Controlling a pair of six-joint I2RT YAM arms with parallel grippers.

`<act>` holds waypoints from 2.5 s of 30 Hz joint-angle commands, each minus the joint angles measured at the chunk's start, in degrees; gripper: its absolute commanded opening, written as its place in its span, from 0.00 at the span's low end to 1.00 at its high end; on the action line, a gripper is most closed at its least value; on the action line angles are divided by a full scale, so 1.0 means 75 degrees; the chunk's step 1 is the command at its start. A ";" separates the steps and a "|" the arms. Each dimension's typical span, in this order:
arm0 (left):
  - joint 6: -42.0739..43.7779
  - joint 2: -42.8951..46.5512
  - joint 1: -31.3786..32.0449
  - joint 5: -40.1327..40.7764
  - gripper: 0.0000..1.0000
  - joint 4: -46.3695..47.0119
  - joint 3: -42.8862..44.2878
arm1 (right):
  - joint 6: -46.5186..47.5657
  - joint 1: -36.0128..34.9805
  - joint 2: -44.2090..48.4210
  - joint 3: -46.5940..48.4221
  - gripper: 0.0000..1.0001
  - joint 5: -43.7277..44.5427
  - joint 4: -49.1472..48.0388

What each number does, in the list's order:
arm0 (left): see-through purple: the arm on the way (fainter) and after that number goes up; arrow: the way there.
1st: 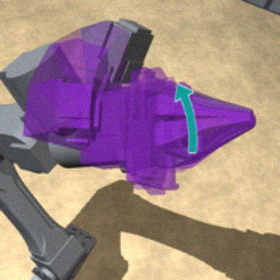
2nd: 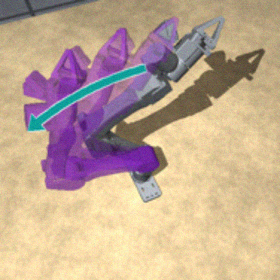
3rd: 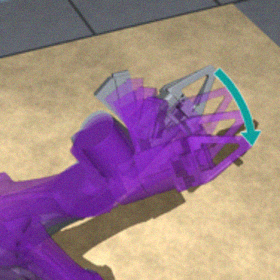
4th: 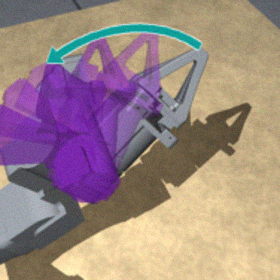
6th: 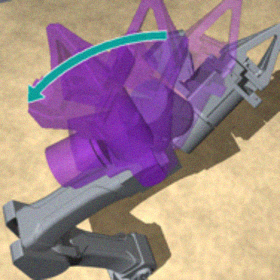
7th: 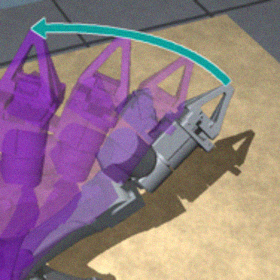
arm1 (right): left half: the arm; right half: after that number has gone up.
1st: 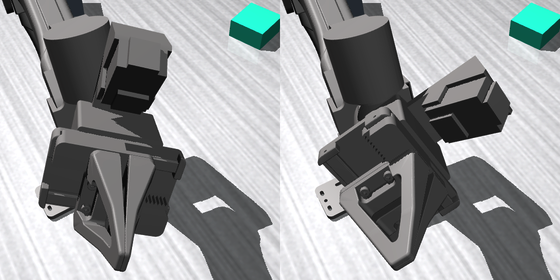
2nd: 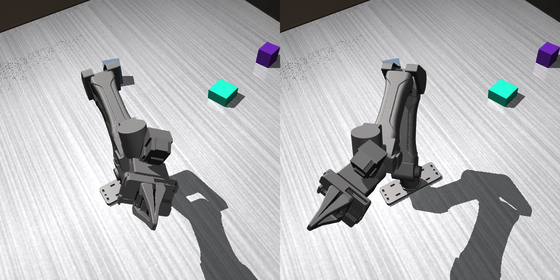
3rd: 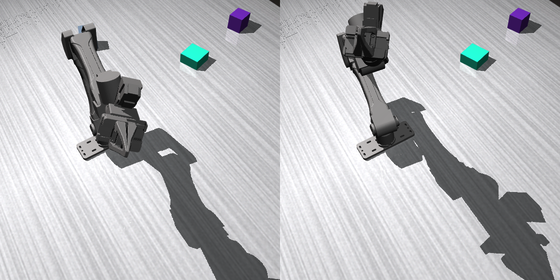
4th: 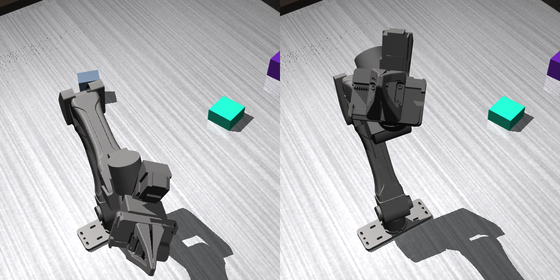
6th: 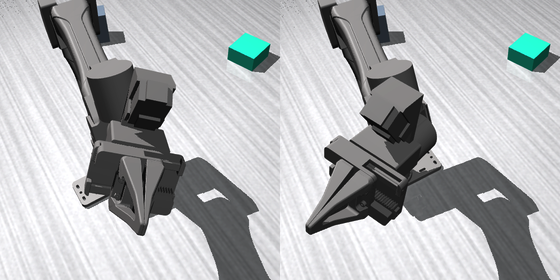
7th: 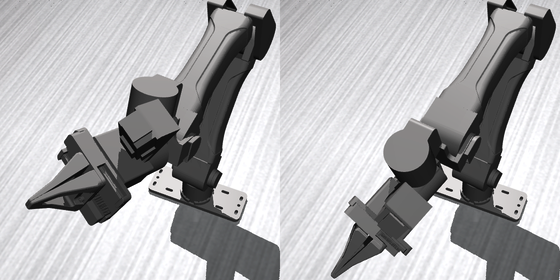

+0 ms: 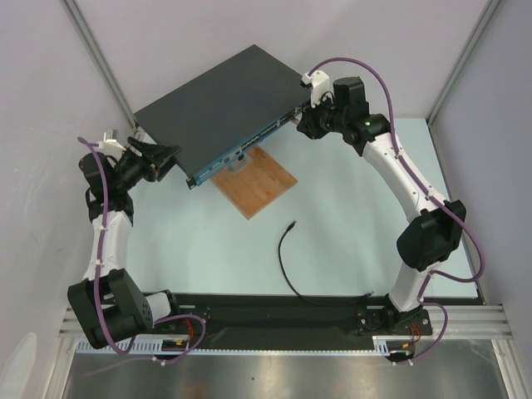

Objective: Insert the plug into the switch port

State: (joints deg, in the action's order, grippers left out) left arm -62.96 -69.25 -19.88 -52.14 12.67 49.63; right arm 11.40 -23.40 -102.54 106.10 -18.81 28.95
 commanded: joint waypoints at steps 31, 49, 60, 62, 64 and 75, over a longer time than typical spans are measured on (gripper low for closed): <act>0.0309 -0.0211 0.0155 0.0343 0.00 0.0280 0.0379 | -0.0160 0.0038 0.0207 0.0255 0.00 0.0210 -0.0625; 0.0519 -0.0200 0.0201 0.0366 0.00 0.0034 0.0461 | -0.0008 -0.0009 0.0863 -0.1081 0.00 0.0059 -0.1200; 0.0438 -0.0118 0.0225 0.0389 0.00 -0.0013 0.0508 | -0.0020 -0.0220 0.1297 -0.1678 0.00 -0.0082 -0.1504; 0.0437 -0.0094 0.0225 0.0378 0.00 -0.0036 0.0508 | -0.0043 -0.0255 0.1262 -0.1725 0.00 -0.0129 -0.1516; 0.0437 -0.0071 0.0236 0.0366 0.00 -0.0036 0.0531 | -0.0032 -0.0290 0.1250 -0.1737 0.00 -0.0118 -0.1516; 0.0355 -0.0164 0.0236 0.0343 0.00 0.0010 0.0625 | -0.0008 -0.0290 0.1063 -0.1585 0.00 0.0246 -0.1610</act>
State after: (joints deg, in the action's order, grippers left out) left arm -61.95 -69.65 -19.90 -52.60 9.69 51.22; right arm 11.05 -25.63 -94.72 92.77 -18.17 20.01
